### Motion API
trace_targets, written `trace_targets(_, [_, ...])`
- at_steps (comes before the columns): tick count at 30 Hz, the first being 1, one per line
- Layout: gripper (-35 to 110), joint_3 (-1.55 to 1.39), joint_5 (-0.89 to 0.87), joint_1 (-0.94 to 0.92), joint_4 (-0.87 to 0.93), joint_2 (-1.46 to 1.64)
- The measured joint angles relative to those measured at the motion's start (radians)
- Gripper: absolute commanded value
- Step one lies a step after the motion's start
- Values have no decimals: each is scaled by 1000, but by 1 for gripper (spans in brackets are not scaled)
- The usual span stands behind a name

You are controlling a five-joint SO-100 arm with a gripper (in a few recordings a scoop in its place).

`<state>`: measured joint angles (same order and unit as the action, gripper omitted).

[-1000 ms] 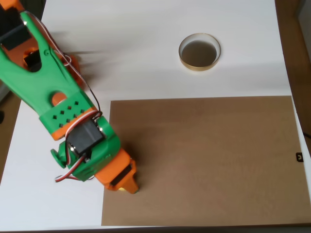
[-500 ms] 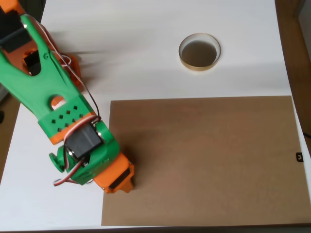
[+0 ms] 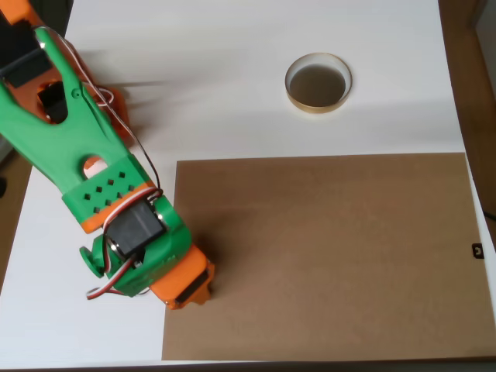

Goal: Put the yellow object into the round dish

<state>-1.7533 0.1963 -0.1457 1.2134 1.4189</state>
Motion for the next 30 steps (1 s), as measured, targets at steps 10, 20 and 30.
trace_targets(10, [0, 0, 38, 103, 101, 172])
trace_targets(20, [0, -2, 72, 278, 130, 235])
trace_targets(30, [0, 8, 110, 485, 161, 236])
